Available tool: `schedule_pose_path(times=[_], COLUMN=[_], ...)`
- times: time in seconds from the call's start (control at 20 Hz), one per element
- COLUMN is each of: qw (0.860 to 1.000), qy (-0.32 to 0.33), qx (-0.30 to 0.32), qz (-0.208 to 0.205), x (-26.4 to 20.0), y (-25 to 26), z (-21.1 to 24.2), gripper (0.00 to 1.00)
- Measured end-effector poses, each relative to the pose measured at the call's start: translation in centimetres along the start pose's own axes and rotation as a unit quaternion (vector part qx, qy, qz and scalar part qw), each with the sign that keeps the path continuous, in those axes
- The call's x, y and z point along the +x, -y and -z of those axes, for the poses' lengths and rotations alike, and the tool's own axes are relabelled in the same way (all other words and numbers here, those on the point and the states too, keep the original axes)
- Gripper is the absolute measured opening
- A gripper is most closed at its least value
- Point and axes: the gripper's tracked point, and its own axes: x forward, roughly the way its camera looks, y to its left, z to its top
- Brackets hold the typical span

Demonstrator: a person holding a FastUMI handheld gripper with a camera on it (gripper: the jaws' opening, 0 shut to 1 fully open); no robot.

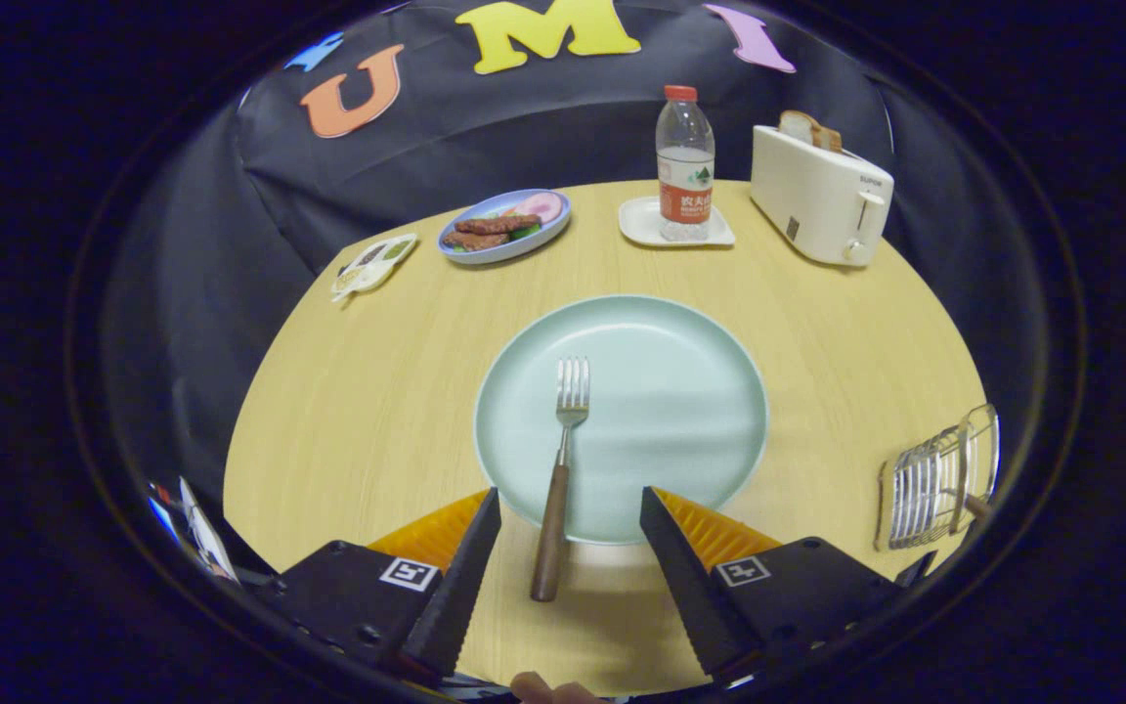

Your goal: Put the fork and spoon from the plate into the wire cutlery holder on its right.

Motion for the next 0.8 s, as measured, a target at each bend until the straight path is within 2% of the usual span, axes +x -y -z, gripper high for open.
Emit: schedule_pose_path(times=[0.2, 0.3, 0.4, 0.45, 0.7, 0.8], qw=[1.0, 1.0, 1.0, 1.0, 0.999, 0.999], qy=[0.0, 0.004, 0.004, 0.003, -0.009, -0.016], qx=[0.012, 0.009, -0.003, -0.007, 0.044, 0.052], qz=[0.019, 0.01, 0.004, 0.003, -0.009, -0.001], x=[1.8, 2.0, 2.0, 2.0, 1.7, 2.1], y=[-0.1, -0.9, -1.5, -1.6, -0.9, 0.1], z=[-0.1, -0.3, -0.5, -0.4, -0.5, -0.5], gripper=[0.87, 0.8, 0.67, 0.56, 0.54, 0.54])
